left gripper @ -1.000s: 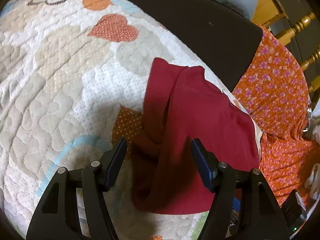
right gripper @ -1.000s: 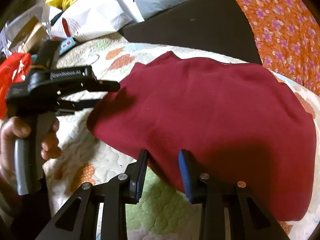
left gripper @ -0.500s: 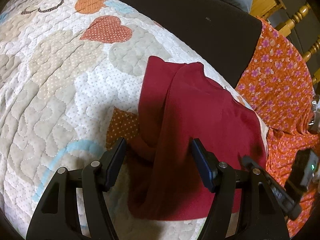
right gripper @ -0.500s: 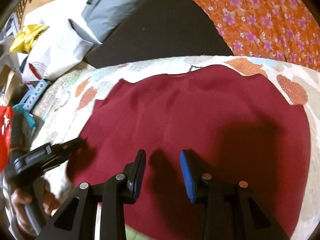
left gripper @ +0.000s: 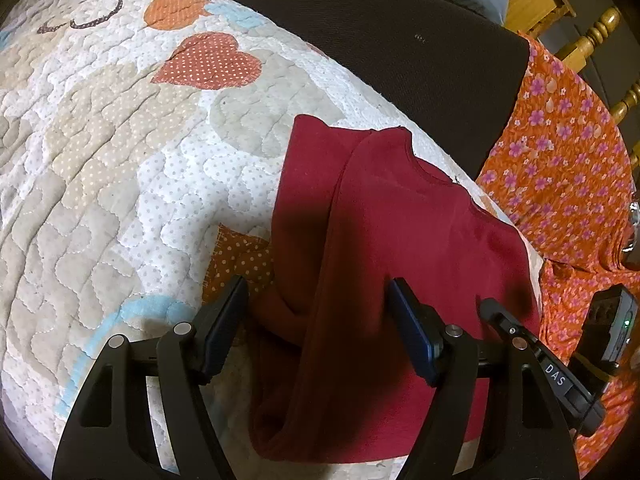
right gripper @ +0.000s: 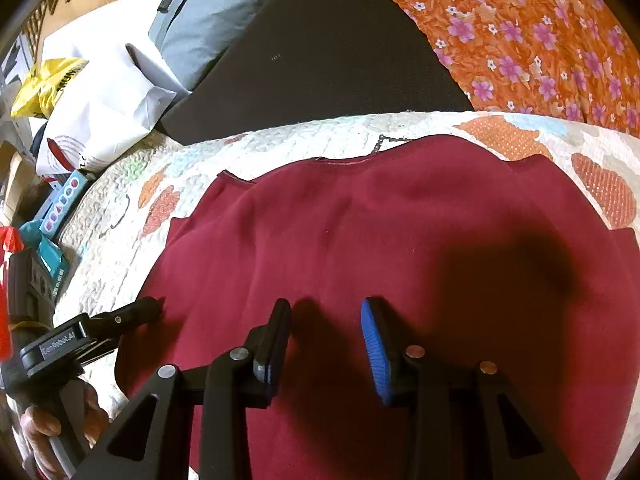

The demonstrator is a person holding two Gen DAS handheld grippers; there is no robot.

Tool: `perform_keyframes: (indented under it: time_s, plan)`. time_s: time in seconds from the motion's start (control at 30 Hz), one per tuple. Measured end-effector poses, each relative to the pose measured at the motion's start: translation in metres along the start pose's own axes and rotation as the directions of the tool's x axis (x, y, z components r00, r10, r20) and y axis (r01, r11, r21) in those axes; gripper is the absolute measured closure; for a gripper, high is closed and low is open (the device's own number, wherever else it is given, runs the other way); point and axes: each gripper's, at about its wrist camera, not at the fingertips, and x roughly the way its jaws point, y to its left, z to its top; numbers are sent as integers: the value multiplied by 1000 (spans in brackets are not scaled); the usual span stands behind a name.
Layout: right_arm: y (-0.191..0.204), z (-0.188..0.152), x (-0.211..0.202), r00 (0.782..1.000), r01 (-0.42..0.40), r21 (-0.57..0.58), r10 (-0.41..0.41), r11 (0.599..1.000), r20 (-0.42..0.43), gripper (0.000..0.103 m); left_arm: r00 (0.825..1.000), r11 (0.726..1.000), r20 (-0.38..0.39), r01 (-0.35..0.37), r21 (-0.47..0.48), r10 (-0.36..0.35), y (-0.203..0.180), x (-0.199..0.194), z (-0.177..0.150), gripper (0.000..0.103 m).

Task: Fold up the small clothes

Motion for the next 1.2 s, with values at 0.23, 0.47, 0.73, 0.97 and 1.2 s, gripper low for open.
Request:
perform_keyframes:
  time_s: [0.23,0.47,0.73,0.97,1.2]
  plan:
    - [3,-3,-1,1000,15,-14,-15,1000,11,66,1000,1000,-3,-2,2,2,0,1,-1,30]
    - [0,1,-10,1000,4,8,-4,1000,-6,66,1000,1000,-3,-10,10,10,-3,5,-3,26]
    - [-1,19,11,999,16,-12,-16,1000,-34,64,999,1000,27,-18,17,18,-12,13,-4,15]
    - [-9,36,17,999,-18,47,20,999,-29,64,997,994,32,77,-77,-74,2,10,1,13]
    - [0,31,3,1000,-19,14,19,1000,-17,64,997,995,40,70,-69,-67,1,6,-3,14]
